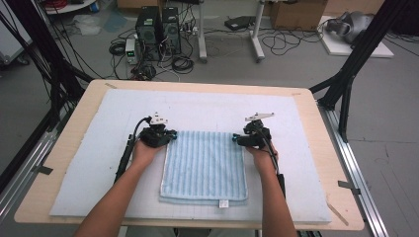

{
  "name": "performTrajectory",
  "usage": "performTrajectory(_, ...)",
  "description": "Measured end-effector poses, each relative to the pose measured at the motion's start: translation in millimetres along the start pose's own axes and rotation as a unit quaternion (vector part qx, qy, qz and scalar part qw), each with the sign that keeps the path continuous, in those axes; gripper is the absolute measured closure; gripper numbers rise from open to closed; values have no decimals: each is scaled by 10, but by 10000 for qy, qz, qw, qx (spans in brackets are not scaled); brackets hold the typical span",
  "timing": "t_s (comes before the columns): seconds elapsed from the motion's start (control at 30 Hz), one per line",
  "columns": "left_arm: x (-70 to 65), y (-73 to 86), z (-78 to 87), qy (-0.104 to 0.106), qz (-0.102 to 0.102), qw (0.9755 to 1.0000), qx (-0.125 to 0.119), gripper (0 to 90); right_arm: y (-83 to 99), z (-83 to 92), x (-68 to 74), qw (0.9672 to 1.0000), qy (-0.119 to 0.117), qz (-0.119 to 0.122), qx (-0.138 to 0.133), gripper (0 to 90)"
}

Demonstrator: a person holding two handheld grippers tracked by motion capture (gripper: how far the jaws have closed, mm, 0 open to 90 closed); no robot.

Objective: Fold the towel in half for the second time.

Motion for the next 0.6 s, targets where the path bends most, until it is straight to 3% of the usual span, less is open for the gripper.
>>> performTrajectory(0.13,10,2,1,62,80,9999,-5,845,39,-103,30,9999,-80,-43,144,590)
performTrajectory(0.23,17,0,3,87,131,9999,-18,848,34,-98,50,9997,-224,-26,121,796)
performTrajectory(0.27,23,-1,7,102,165,9998,-20,850,27,-97,65,9997,-159,79,137,836)
performTrajectory(0.37,78,-69,54,170,505,9980,-330,852,-29,-94,77,9996,95,257,93,851)
performTrajectory(0.43,97,-130,102,192,665,9960,-563,852,-99,-52,74,9997,126,80,-174,852)
performTrajectory(0.5,84,-167,151,241,640,9953,-680,851,-145,1,71,9990,97,-73,-433,851)
performTrajectory(0.53,77,-170,173,262,557,9958,-676,851,-148,20,78,9988,99,-69,-475,851)
performTrajectory(0.6,67,-189,217,359,625,9945,-766,851,-137,62,100,9986,109,27,-526,851)
Point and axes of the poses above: each handheld gripper's, and its own axes: z roughly backward along the jaws, y roughly out of its underside, x roughly to its left, the point moved 9 cm from there along -z, roughly forward along the jaws, and after that the axes turned 4 degrees about x, right-handed, at the moved point
